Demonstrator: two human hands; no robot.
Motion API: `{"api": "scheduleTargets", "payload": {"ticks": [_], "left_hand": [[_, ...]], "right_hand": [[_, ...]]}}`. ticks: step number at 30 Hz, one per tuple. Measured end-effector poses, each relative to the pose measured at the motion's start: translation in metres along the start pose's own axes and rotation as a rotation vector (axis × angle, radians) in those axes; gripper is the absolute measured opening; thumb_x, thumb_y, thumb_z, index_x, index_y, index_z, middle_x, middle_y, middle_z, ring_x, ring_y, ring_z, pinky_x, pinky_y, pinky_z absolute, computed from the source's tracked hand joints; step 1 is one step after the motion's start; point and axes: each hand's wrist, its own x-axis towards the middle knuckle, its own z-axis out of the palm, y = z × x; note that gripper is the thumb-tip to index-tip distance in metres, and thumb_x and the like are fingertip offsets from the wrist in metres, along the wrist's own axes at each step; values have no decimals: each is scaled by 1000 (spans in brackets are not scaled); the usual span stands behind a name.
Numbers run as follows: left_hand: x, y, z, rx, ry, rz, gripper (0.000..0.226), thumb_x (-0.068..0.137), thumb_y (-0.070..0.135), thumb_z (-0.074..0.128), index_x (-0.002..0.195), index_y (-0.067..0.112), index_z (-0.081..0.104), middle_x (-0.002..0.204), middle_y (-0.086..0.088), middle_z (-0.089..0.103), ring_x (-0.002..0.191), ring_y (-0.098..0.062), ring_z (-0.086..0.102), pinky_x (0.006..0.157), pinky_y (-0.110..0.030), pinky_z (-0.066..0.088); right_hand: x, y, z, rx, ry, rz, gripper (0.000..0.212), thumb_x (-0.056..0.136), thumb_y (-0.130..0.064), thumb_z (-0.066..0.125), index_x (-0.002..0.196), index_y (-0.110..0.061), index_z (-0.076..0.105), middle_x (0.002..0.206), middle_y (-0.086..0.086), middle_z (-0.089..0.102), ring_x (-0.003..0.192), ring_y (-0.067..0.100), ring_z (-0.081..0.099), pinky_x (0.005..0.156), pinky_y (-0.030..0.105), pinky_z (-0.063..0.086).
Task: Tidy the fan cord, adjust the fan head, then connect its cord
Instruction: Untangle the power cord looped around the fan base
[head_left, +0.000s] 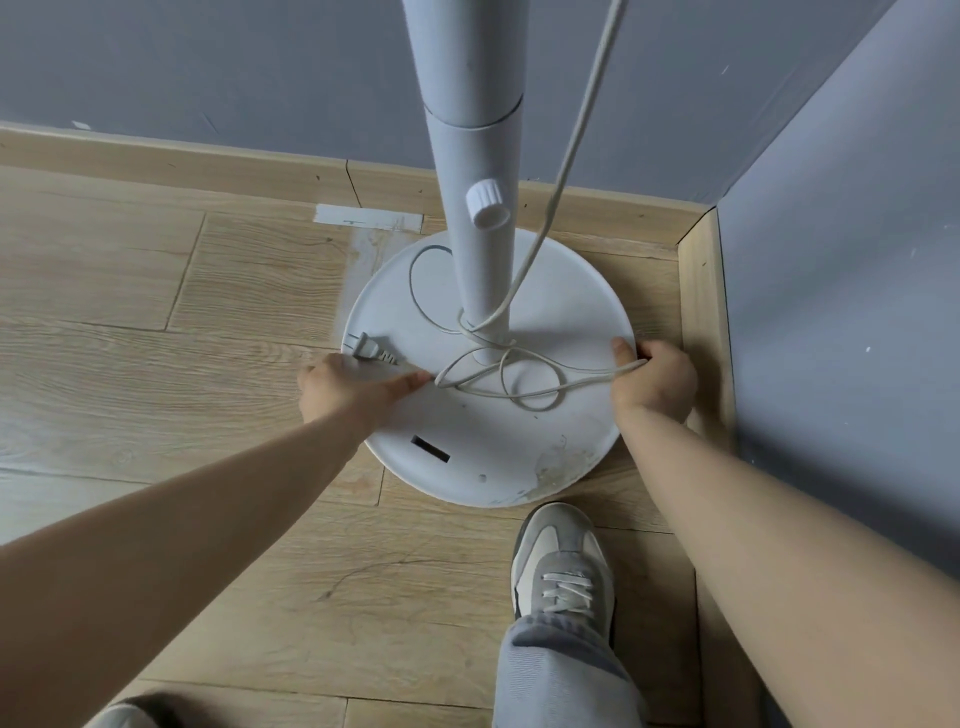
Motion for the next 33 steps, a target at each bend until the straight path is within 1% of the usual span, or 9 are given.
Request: {"api": "scheduleTargets", "payload": {"ticks": [2, 4, 7, 12, 15, 20, 24, 29, 33], "left_hand": [[-1, 7, 4, 1, -20, 24, 115, 16, 77, 73, 110, 12, 61, 114, -10, 60, 99, -30, 60, 87, -45, 54], [-2, 12, 7, 7, -34, 45, 110, 17, 76, 73, 106, 12, 62, 113, -10, 61, 97, -29, 61, 86, -44, 55], [-3, 17, 14, 16, -56, 71, 117, 13, 78, 70, 110, 13, 61, 113, -9, 60, 100, -29, 60, 87, -44, 55], [0, 21, 17, 27, -61, 51, 117, 13, 75, 76, 112, 15, 60, 114, -8, 60, 103, -30, 60, 89, -45, 54], [-3, 22, 22, 19, -67, 62, 113, 18, 68, 82, 115, 14, 59, 115, -8, 59, 103, -30, 59, 89, -45, 54], [-8, 25, 38, 3, -65, 57, 106, 29, 59, 89, 118, 11, 57, 117, -10, 58, 102, -30, 59, 87, -46, 55], [-11, 30, 38, -27, -77, 72, 120, 11, 65, 79, 117, 12, 59, 115, -9, 60, 99, -29, 61, 84, -45, 57], [-16, 29, 46, 13, -112, 96, 102, 33, 56, 90, 119, 10, 59, 117, -10, 59, 99, -28, 61, 84, -42, 56], [-14, 28, 44, 53, -117, 130, 101, 34, 62, 86, 116, 9, 61, 115, -11, 61, 99, -27, 61, 84, -43, 56]], "right_hand": [[3, 6, -4, 4, 27, 8, 36, 90, -38, 58, 104, -7, 69, 103, 13, 68, 93, 30, 62, 69, 28, 37], [4, 11, -8, -6, 55, 23, 36, 91, -38, 57, 105, -7, 69, 104, 14, 67, 94, 32, 61, 68, 27, 35], [5, 17, -10, -19, 97, 32, 37, 90, -39, 56, 102, -7, 69, 102, 15, 67, 92, 32, 60, 67, 27, 34], [-3, 23, -11, 31, 112, -24, 43, 82, -41, 67, 111, -10, 67, 108, 12, 65, 99, 30, 59, 75, 29, 41], [-4, 28, -13, 89, 123, -73, 43, 77, -38, 72, 108, -10, 67, 106, 12, 66, 100, 30, 60, 80, 31, 46], [-2, 22, -15, -51, 122, -280, 59, 79, -26, 73, 131, -6, 54, 130, 14, 59, 119, 31, 54, 93, 33, 42], [-10, 19, -5, -53, 47, -337, 64, 81, -26, 72, 136, -6, 48, 140, 11, 51, 129, 26, 48, 99, 29, 39], [0, 27, -8, -93, 59, -344, 65, 80, -33, 72, 135, -6, 50, 142, 11, 50, 130, 27, 46, 100, 31, 39], [2, 32, -8, -121, 48, -376, 64, 81, -33, 70, 135, -5, 49, 143, 9, 49, 132, 26, 44, 102, 31, 37]]}}
